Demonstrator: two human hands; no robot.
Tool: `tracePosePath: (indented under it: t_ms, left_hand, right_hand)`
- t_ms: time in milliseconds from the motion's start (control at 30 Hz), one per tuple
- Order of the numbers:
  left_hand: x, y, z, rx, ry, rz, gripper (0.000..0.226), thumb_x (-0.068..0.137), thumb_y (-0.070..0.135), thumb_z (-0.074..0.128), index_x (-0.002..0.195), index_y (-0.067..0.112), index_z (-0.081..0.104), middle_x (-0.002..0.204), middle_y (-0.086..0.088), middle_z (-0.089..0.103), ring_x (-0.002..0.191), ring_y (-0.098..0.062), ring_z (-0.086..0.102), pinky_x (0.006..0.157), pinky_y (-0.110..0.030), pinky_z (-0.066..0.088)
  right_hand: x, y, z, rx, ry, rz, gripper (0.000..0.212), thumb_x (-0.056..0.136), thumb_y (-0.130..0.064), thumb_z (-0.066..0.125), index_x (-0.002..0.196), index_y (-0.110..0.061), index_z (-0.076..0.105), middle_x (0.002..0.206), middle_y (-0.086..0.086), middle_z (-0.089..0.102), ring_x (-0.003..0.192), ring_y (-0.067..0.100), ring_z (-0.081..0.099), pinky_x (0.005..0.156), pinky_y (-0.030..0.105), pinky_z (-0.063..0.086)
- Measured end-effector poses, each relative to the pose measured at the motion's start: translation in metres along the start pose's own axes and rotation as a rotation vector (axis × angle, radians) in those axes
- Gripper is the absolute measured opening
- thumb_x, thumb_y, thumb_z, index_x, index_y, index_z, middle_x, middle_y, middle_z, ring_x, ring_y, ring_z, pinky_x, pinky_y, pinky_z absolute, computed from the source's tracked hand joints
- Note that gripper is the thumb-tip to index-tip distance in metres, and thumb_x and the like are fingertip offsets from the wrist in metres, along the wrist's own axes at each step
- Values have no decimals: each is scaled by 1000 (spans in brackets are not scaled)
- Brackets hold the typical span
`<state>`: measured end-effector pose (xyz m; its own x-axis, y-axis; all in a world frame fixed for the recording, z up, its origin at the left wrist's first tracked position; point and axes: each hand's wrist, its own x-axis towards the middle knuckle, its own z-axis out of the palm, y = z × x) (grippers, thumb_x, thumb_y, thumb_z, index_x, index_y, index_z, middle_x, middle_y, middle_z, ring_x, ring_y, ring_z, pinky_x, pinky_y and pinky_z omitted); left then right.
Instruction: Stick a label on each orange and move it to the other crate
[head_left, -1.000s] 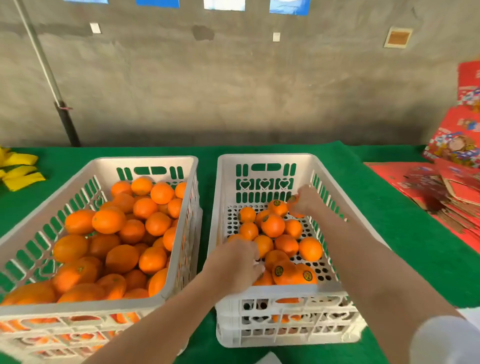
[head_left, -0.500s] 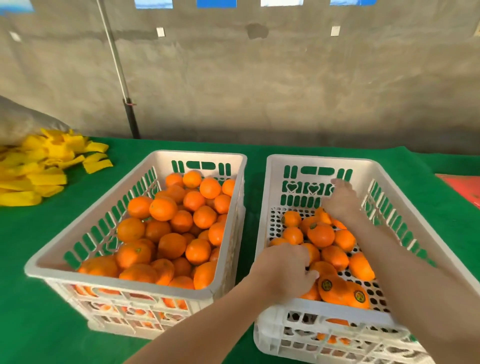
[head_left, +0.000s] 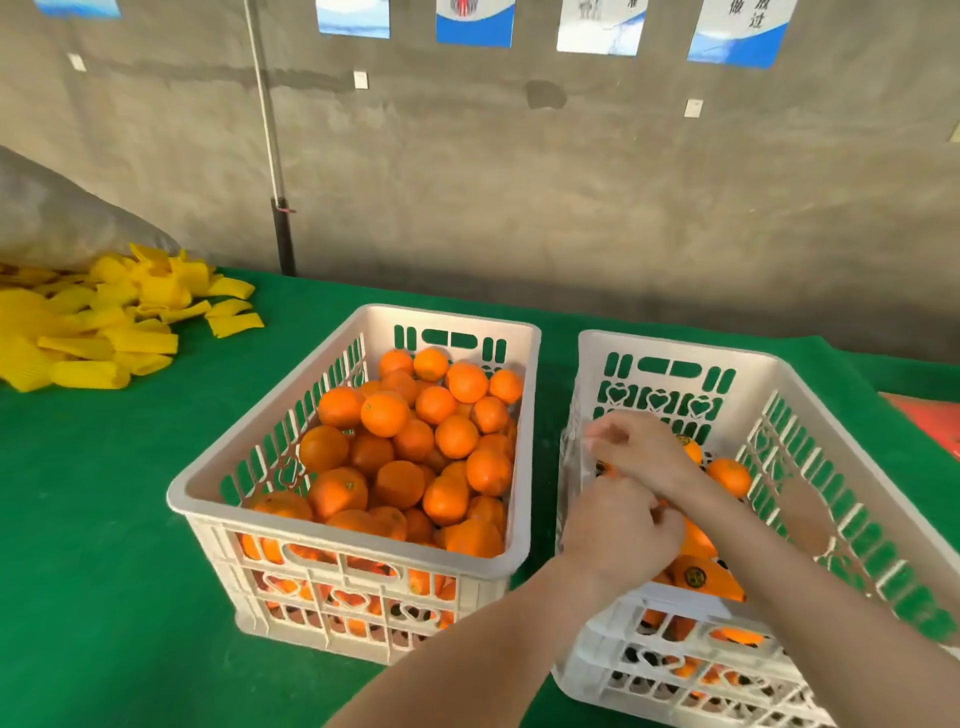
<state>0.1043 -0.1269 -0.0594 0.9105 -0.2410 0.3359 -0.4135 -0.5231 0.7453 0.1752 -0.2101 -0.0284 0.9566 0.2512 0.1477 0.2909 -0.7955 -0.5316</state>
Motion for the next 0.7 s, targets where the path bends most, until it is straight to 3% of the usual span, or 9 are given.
tracePosePath:
  t_ms: [67, 133, 200, 267, 300, 367, 467, 533, 700]
  left_hand:
    - [-1, -6, -20, -170, 3, -19, 39, 82, 8, 54, 45, 11, 41, 40, 3, 36, 42, -14, 32, 46, -27, 28]
    - [5, -21, -59, -165, 65, 12, 29, 84, 9, 57, 55, 2, 56, 50, -7, 50, 48, -18, 42, 49, -29, 34]
    - [17, -46, -110, -48, 156, 8, 22, 87, 9, 57, 68, -1, 64, 61, -11, 58, 53, -13, 47, 52, -28, 39]
    - [33, -83, -162, 198, 174, -121, 14, 90, 12, 56, 88, 2, 65, 77, -6, 61, 63, -7, 52, 58, -30, 45]
    - [40, -104, -183, 336, 141, -223, 16, 90, 15, 56, 101, 5, 61, 91, -3, 61, 76, -12, 57, 67, -33, 51]
    - [50, -147, -210, 557, 15, -407, 42, 87, 25, 60, 123, 6, 47, 119, -11, 57, 104, -28, 57, 88, -42, 51]
    - [60, -202, -222, 736, -177, -547, 97, 81, 53, 65, 150, 8, 12, 154, -20, 19, 141, -40, 22, 115, -49, 23]
    - [66, -232, -223, 771, -290, -599, 111, 73, 69, 63, 152, 17, 6, 159, -15, 3, 145, -40, 5, 114, -56, 14]
    - [83, -267, -229, 852, -507, -593, 112, 59, 91, 47, 149, 32, 17, 159, -11, 7, 144, -42, 5, 109, -66, 12]
  right_hand:
    - [7, -11, 1, 37, 104, -14, 21, 91, -14, 60, 110, -8, 65, 109, 6, 64, 95, 16, 55, 83, 25, 41]
    - [19, -27, 5, 101, 207, -57, 24, 91, -15, 60, 114, -9, 62, 113, 5, 63, 95, 13, 52, 83, 23, 39]
    - [38, -49, 18, 115, 216, -111, 28, 91, -16, 60, 119, -12, 59, 119, 3, 61, 104, 12, 53, 88, 23, 40]
    - [66, -70, 41, 34, 151, -184, 34, 92, -18, 58, 125, -13, 54, 126, 4, 57, 116, 18, 52, 98, 29, 41]
    - [83, -79, 54, -42, 100, -222, 36, 92, -18, 56, 128, -13, 51, 129, 6, 55, 119, 22, 51, 102, 34, 40]
    - [120, -87, 81, -253, -17, -269, 40, 92, -17, 51, 132, -13, 45, 133, 11, 51, 123, 29, 48, 106, 47, 37]
    - [174, -74, 115, -485, -198, -164, 65, 91, -18, 51, 148, -18, 19, 153, 14, 24, 140, 36, 23, 114, 52, 23]
    - [201, -57, 128, -512, -276, -61, 81, 90, -26, 57, 151, -22, 4, 157, 16, 9, 144, 38, 9, 116, 53, 14]
    - [243, -20, 146, -567, -404, 68, 103, 81, -63, 59, 150, -26, -8, 158, 18, 7, 143, 40, 11, 114, 58, 12]
